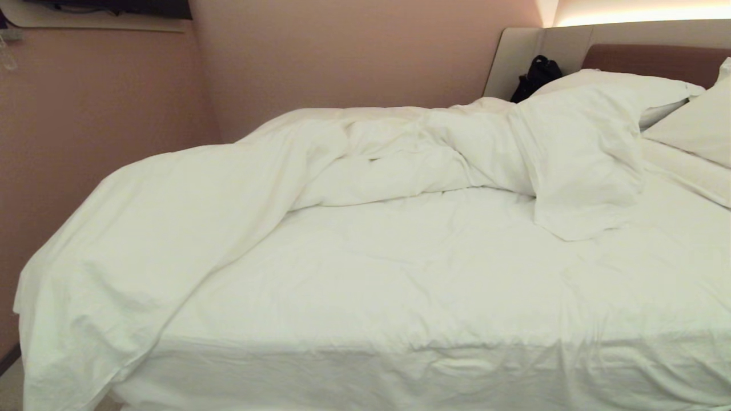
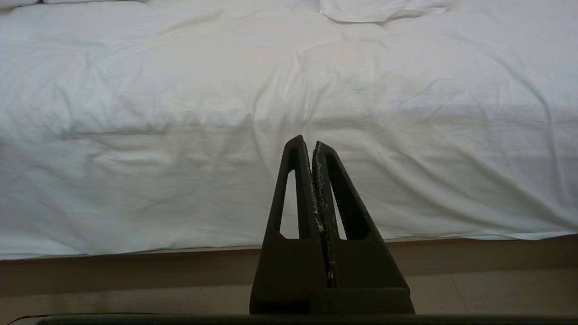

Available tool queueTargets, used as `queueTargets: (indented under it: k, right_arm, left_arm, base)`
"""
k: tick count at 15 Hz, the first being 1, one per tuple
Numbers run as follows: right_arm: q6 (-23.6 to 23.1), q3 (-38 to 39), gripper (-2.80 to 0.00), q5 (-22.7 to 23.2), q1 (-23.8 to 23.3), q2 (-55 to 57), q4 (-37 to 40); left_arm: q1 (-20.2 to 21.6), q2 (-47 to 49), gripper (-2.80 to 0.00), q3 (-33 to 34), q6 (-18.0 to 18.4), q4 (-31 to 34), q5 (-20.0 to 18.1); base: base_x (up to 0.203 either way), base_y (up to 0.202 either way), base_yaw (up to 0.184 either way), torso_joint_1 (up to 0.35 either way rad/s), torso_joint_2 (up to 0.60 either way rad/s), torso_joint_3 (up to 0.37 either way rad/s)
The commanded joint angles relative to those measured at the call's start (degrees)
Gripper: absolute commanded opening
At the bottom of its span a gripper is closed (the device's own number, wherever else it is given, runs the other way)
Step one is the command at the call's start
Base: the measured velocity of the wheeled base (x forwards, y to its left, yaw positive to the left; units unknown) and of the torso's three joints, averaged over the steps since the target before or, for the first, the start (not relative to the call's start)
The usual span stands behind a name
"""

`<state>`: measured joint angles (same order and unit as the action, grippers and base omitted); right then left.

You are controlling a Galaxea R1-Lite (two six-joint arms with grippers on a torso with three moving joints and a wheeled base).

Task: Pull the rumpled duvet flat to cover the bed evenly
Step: Flatten the corners of the folded blanket

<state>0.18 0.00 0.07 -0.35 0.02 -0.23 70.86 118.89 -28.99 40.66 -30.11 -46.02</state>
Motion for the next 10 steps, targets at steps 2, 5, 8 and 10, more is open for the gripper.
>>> queueTargets:
  k: [2,5,8,10]
  right_arm:
    - [0.0,0.0,-2.80,0.0,0.0,0.0,0.0]
    - [0.0,0.0,-2.80,0.0,0.0,0.0,0.0]
    - [0.0,0.0,-2.80,0.0,0.0,0.0,0.0]
    - [0.0,0.0,-2.80,0.0,0.0,0.0,0.0]
  left_arm:
    - [-2.8,5.8,0.00,1.8,0.6,-10.2,-0.5]
    - [-5.1,5.2,0.00,4.4,0.4,-10.5,-0.8]
    - [-5.8,3.6,0.00,7.2,0.3,-10.5,-2.5]
    - [-5.5,2.3,0.00,8.7,0.0,-10.6,-3.5]
  base:
    - [0.000,0.000,0.000,0.000,0.00,0.000]
    - [0.000,0.000,0.000,0.000,0.00,0.000]
    - [0.000,0.000,0.000,0.000,0.00,0.000]
    - [0.000,0.000,0.000,0.000,0.00,0.000]
